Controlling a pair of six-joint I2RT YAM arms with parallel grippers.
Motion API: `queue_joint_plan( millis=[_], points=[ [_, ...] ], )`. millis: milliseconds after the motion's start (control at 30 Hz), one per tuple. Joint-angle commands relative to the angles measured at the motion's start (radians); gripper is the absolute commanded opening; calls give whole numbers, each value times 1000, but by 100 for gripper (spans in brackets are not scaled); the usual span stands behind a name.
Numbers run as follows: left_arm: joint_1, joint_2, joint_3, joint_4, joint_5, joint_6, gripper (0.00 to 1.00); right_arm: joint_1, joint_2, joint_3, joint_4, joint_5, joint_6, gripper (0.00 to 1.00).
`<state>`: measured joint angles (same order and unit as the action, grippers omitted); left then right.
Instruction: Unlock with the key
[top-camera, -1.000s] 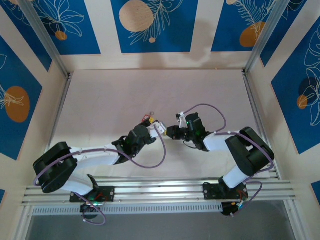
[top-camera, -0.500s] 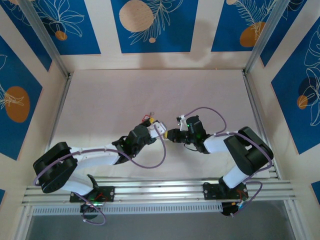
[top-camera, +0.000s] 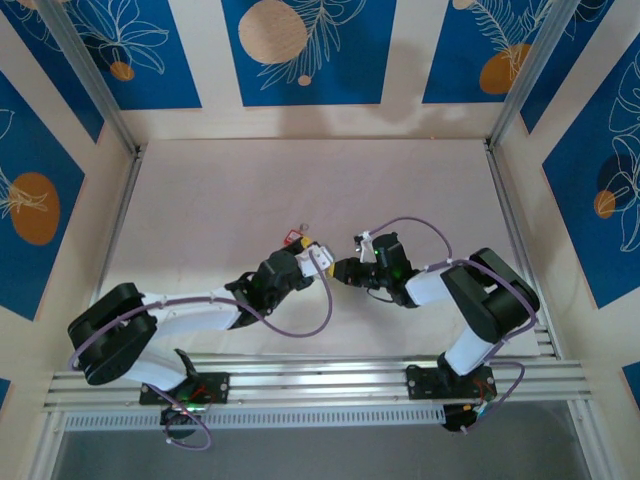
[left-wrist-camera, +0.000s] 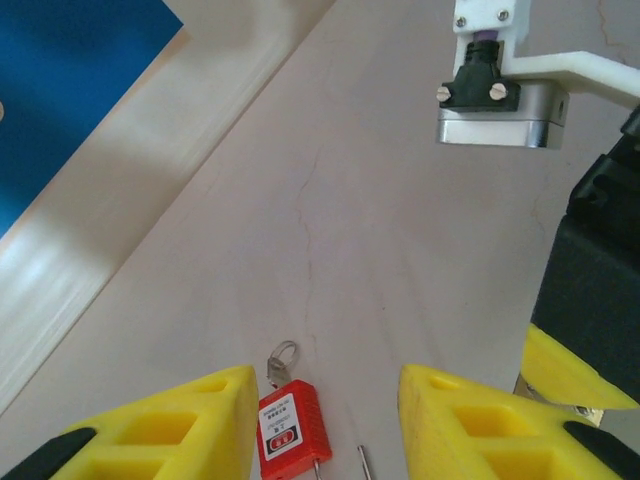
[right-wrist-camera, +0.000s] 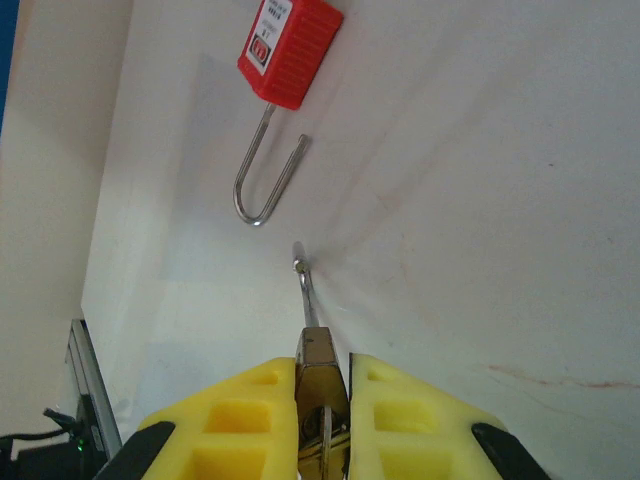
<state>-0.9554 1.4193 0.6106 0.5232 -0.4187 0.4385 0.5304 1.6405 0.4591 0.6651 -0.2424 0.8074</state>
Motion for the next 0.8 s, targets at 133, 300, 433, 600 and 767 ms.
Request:
queue_joint_plan(
  millis=[133, 300, 433, 600, 767],
  points=[
    [6, 16, 22, 39, 23, -30, 41, 8, 53, -61, -60, 79, 74, 9],
    [6, 14, 15, 42, 20, -24, 41, 11, 43, -45, -153, 103, 71, 10],
    [8, 13, 13, 41, 23, -28, 41, 13, 53, -22, -215, 123, 88, 15],
    [7, 13, 11, 40, 23, -26, 42, 11, 60, 4, -294, 151, 81, 23],
    [7, 3, 8, 30, 28, -26, 42, 4, 46, 12, -367, 175, 71, 32]
  ],
)
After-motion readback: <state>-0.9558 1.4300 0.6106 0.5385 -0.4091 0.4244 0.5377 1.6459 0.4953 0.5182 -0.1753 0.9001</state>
